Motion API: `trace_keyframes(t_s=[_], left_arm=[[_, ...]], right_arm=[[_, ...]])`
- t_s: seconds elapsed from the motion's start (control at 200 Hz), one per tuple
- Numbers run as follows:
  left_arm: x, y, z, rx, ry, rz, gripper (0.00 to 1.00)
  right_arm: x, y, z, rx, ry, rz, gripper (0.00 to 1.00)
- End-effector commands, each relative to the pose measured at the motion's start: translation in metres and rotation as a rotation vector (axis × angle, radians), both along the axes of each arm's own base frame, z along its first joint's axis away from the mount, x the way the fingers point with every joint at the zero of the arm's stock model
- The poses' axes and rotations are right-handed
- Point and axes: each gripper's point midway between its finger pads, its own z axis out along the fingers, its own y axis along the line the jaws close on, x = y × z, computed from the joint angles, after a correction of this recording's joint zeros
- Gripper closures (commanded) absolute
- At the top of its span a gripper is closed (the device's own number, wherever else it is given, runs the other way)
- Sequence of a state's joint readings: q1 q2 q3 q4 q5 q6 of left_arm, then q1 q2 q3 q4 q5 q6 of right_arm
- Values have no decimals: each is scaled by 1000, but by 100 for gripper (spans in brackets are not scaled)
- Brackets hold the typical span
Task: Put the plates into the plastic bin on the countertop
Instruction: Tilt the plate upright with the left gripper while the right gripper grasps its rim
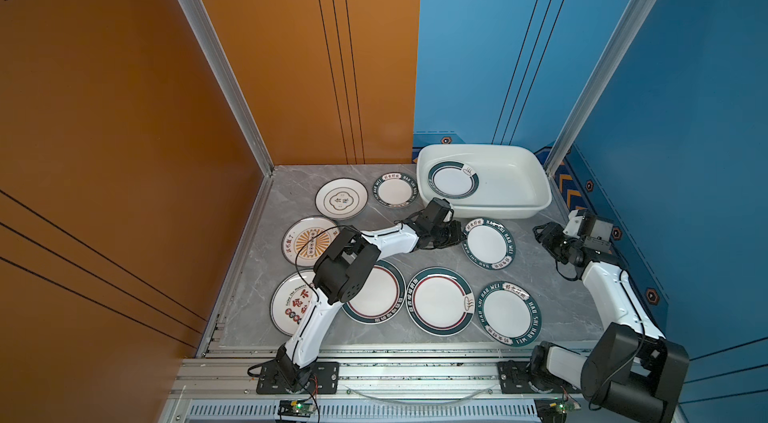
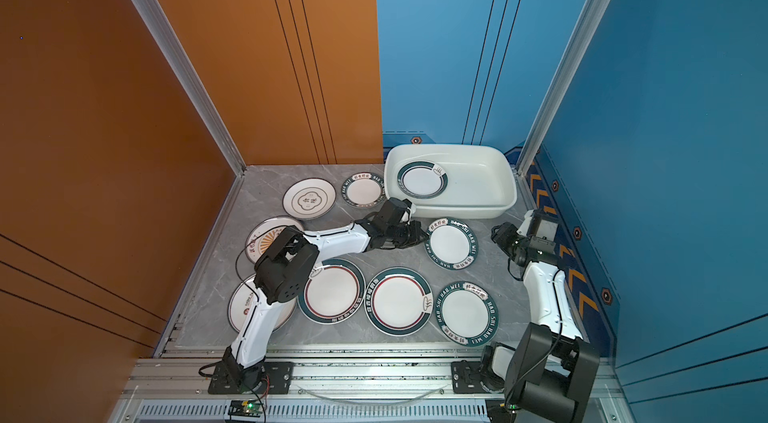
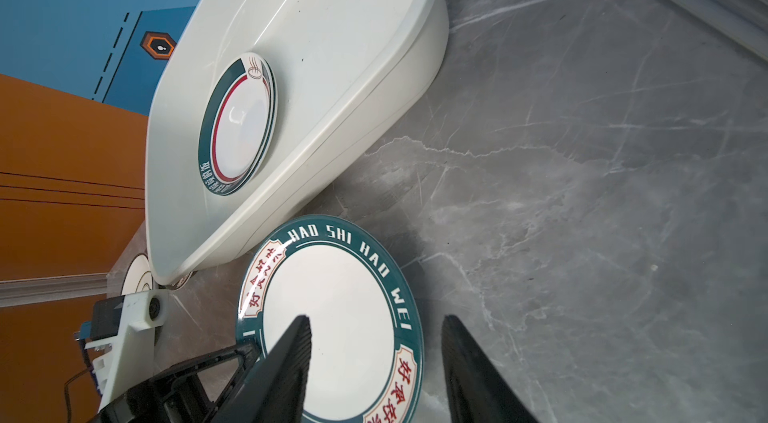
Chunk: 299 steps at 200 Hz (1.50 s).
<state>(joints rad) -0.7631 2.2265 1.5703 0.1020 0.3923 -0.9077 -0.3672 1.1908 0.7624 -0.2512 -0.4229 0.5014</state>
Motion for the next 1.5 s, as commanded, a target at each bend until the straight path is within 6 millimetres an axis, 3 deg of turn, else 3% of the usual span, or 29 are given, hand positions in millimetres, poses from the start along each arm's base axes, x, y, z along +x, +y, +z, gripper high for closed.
trace_keyframes(t_s=[0.0, 0.18, 0.481, 0.666, 0.861, 1.011, 1.112, 1.267, 1.492], left_arm=[[9, 10, 36, -60, -85, 11, 100], [5, 37, 49, -80, -87, 20, 100], [-8, 100, 75, -123, -86, 54, 100], [-12, 130, 96, -152, -106, 80, 100], [-11, 142, 107, -176, -118, 87, 100], [-10, 143, 114, -186, -132, 90, 100], [-7, 142, 117, -190, -137, 89, 100], [-3, 142, 113, -183, -136, 90, 100], [1, 140, 102, -164, -129, 92, 97]], right_arm=[[-4, 10, 6, -12, -19, 34, 47], [1, 31, 6, 29, -55, 119, 40], [20, 109, -3, 182, -90, 394, 25], [30, 153, 2, 278, -140, 522, 25], [42, 192, 14, 373, -210, 636, 29], [46, 221, 15, 434, -224, 717, 35], [49, 233, 13, 459, -226, 740, 48], [53, 239, 12, 474, -227, 742, 71], [51, 239, 9, 467, -211, 741, 90]])
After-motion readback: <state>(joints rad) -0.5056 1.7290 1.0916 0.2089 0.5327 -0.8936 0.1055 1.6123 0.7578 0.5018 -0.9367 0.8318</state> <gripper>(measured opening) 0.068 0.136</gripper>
